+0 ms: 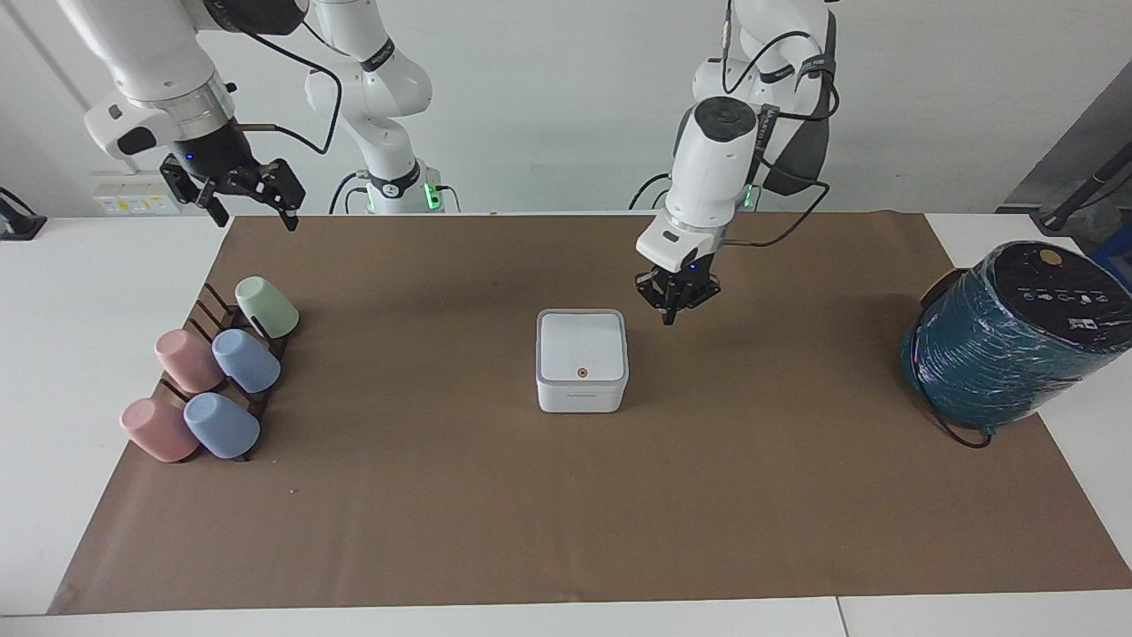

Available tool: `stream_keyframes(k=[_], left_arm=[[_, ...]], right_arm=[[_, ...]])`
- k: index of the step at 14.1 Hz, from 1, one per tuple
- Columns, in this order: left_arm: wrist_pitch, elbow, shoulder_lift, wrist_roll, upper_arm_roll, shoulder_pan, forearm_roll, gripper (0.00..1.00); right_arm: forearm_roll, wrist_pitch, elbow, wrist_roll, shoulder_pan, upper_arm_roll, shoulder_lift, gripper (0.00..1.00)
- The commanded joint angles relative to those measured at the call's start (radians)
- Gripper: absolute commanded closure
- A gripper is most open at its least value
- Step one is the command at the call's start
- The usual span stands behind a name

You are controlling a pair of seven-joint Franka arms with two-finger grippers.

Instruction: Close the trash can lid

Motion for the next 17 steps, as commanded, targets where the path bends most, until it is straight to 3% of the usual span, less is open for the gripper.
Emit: stream_keyframes(k=[1, 2, 6, 10, 15, 17], left_arm=[[-0.036, -0.097, -0.106, 0.089, -0.009, 0.074, 0.009, 0.38], [-0.059, -0.097, -0.122, 0.139, -0.008, 0.093, 0.009, 0.00], [-0.115, -0.009, -0.157, 0.238, -0.002, 0.197, 0.010, 0.00], [-0.298, 0.201, -0.110, 0.352, -0.002, 0.267, 0.013, 0.00], [-0.448, 0.396, -0.036, 0.446, 0.000, 0.347, 0.016, 0.00], [-0.488, 0.427, -0.028, 0.495, 0.000, 0.386, 0.015, 0.00]], right_arm=[[0.006, -0.017, -0.001, -0.027, -0.011, 0.006, -0.009, 0.00], [0.006, -0.017, -0.001, -0.027, -0.011, 0.006, -0.010, 0.00], [0.006, -0.017, -0.001, -0.027, -0.009, 0.006, -0.009, 0.00], [0.006, -0.017, -0.001, -0.027, -0.009, 0.006, -0.009, 0.00], [0.006, -0.017, 0.001, -0.027, -0.011, 0.006, -0.009, 0.00], [0.006, -0.017, -0.001, -0.027, -0.011, 0.006, -0.009, 0.00]])
